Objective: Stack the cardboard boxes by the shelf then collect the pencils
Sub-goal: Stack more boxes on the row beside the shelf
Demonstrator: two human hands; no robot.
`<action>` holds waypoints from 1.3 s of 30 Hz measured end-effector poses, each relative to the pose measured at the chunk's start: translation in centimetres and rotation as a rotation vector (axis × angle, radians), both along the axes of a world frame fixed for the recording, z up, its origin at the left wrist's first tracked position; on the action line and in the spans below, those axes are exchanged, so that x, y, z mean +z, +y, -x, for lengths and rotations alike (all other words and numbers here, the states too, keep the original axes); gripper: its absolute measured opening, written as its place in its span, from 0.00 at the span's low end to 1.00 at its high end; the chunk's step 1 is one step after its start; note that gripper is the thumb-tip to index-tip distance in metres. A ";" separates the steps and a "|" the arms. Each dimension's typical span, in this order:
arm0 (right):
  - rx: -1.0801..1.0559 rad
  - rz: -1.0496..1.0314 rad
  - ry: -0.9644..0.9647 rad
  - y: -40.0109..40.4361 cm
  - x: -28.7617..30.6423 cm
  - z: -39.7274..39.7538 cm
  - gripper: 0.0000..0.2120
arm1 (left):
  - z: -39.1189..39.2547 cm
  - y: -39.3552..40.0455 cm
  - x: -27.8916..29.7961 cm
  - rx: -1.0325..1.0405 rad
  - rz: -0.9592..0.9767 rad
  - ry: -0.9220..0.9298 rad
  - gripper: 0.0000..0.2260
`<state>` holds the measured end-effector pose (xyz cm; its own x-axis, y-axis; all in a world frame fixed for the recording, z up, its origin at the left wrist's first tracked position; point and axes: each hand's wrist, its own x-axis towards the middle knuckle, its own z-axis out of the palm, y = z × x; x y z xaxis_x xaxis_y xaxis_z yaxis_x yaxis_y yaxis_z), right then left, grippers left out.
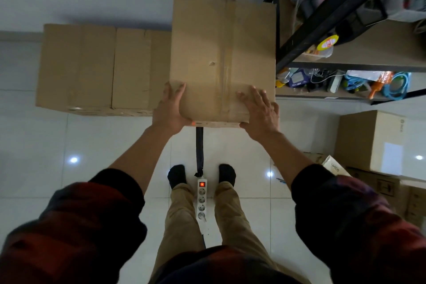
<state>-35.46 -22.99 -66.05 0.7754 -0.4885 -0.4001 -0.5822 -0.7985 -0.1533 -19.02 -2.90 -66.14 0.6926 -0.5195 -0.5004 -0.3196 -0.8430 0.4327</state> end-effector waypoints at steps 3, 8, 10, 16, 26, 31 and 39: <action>-0.039 -0.001 -0.022 -1.6 0.3 -1.2 0.42 | -1.0 -2.0 0.6 0.004 -0.029 -0.067 0.52; -0.015 0.024 -0.004 -3.0 0.3 -2.3 0.41 | -0.8 -2.5 0.6 0.163 0.021 -0.104 0.48; -0.013 0.025 -0.003 -3.2 0.3 -2.6 0.40 | -0.2 -2.3 0.5 0.208 0.050 -0.134 0.45; -0.058 0.036 0.014 -3.5 -0.1 -3.3 0.41 | -1.1 -3.5 1.0 0.189 0.024 -0.163 0.43; -0.065 -0.019 0.048 -4.9 -0.4 -4.4 0.41 | -2.3 -4.7 0.8 0.132 -0.071 -0.161 0.44; -0.059 -0.059 0.072 -5.2 -0.3 -4.6 0.40 | -2.3 -4.4 0.5 0.126 -0.070 -0.136 0.44; -0.029 -0.051 0.041 -4.3 0.0 -4.1 0.38 | -2.7 -3.6 0.0 0.146 -0.038 -0.132 0.45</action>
<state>-31.40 -27.30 -66.03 0.7434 -0.4889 -0.4564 -0.6119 -0.7726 -0.1692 -16.28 -6.51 -66.12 0.8199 -0.3916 -0.4175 -0.2449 -0.8992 0.3625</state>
